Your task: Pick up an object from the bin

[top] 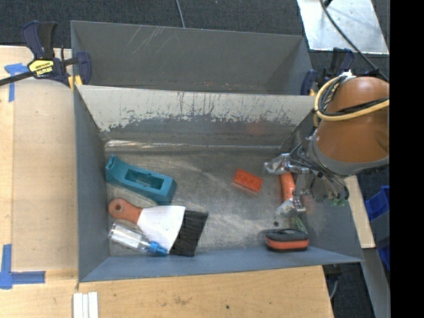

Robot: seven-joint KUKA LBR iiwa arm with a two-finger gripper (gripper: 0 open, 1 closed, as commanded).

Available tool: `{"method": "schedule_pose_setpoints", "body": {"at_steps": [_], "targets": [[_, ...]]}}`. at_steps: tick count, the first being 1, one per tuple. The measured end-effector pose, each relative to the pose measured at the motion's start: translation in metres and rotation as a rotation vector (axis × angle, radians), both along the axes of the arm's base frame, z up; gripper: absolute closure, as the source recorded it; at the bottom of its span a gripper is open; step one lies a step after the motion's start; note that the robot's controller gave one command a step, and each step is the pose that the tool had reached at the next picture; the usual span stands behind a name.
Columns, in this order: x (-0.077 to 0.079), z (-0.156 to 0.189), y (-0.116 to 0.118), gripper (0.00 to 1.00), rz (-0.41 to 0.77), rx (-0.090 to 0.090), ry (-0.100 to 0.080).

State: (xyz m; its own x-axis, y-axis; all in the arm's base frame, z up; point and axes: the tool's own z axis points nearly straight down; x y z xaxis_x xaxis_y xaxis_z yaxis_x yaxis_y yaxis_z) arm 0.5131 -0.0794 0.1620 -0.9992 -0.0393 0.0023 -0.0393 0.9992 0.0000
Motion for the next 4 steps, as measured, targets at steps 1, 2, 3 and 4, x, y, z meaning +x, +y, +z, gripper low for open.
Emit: {"method": "schedule_pose_setpoints", "body": {"at_steps": [1,2,3,4], "targets": [[0.05,-0.051,0.019,0.0,0.029,-0.004,-0.015],[0.051,-0.071,-0.001,0.0,0.024,0.004,0.0],[0.091,-0.083,0.022,1.0,-0.191,-0.003,-0.005],[0.091,-0.083,0.022,1.0,-0.191,-0.003,-0.006]]}}
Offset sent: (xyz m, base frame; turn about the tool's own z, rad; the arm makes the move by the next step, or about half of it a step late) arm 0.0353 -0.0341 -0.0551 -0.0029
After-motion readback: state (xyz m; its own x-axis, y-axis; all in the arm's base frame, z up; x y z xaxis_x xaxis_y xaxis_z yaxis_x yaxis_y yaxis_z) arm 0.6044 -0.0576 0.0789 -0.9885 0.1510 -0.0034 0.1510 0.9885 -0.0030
